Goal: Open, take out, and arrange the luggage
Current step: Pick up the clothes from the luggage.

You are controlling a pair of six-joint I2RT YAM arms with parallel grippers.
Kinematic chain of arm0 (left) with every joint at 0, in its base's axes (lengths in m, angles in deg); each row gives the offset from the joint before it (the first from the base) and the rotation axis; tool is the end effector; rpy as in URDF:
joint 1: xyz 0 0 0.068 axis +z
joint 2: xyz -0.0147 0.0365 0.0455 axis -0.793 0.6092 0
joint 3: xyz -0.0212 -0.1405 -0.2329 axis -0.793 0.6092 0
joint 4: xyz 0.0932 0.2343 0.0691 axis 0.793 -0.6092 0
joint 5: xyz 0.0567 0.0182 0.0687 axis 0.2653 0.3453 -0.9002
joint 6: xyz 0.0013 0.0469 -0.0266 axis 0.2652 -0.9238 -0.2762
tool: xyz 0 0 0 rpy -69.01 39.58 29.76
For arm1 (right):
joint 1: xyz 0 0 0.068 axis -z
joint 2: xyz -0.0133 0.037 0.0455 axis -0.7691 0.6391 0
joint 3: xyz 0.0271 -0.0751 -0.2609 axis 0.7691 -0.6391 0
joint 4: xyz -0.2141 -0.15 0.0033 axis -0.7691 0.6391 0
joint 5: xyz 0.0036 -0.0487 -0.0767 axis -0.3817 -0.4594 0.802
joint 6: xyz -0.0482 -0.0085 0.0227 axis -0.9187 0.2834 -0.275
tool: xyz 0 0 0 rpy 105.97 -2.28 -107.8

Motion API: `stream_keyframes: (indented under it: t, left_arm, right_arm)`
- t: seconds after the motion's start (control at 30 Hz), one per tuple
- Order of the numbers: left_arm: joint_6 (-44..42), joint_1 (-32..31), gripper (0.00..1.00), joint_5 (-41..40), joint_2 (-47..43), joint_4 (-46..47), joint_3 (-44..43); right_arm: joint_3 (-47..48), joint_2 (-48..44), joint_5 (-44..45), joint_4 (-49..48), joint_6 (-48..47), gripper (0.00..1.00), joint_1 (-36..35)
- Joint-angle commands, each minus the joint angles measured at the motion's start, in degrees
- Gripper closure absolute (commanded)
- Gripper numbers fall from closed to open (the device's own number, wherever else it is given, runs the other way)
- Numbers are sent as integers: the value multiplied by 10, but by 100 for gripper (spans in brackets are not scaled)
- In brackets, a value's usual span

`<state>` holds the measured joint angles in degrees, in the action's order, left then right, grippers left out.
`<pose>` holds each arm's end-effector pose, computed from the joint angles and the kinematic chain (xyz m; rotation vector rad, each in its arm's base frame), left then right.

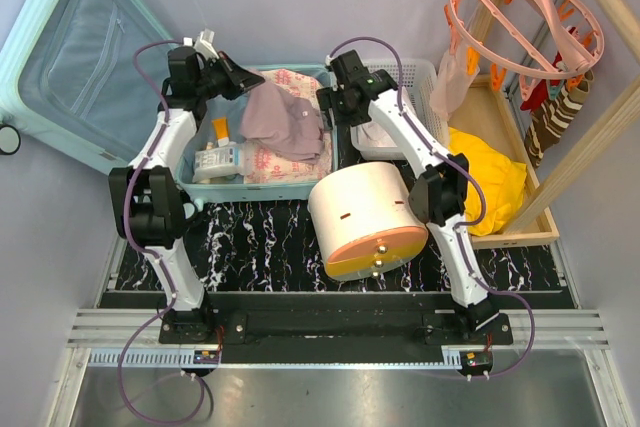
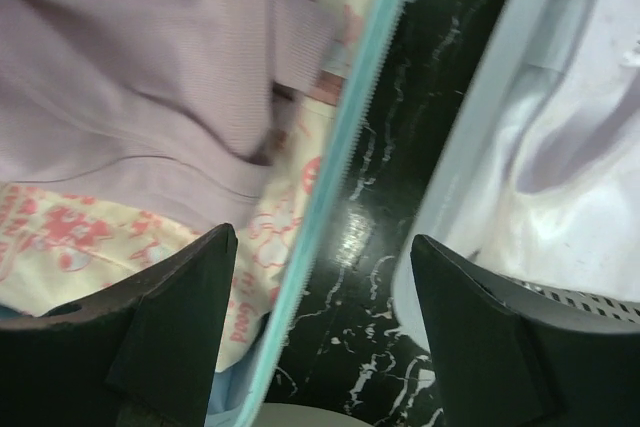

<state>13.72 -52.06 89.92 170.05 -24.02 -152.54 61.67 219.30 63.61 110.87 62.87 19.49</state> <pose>0.4523 -0.0193 0.3298 -0.1995 1.9234 -1.1218 0.4460 0.2649 0.2965 -0.4701 2.4504 0.2710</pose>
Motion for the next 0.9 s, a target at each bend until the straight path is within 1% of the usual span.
stream_keyframes:
  t: [0.0,0.13,0.5,0.6,0.8,0.87]
  left_arm:
    - [16,-1,100,12,-44,38,-41]
    - [27,-21,100,10,-44,40,-56]
    - [63,-66,100,-18,-38,53,-115]
    - [76,-81,100,-27,-28,59,-144]
    - [98,-116,100,-48,8,59,-242]
    - [109,-129,100,-56,18,59,-260]
  right_arm:
    - [-40,-64,39,-32,4,21,28]
    - [-68,-92,48,-52,9,21,46]
    - [-125,-132,72,-91,5,20,64]
    - [-146,-148,72,-105,3,20,70]
    - [-187,-173,79,-132,-2,20,76]
    - [-203,-180,85,-143,-5,20,78]
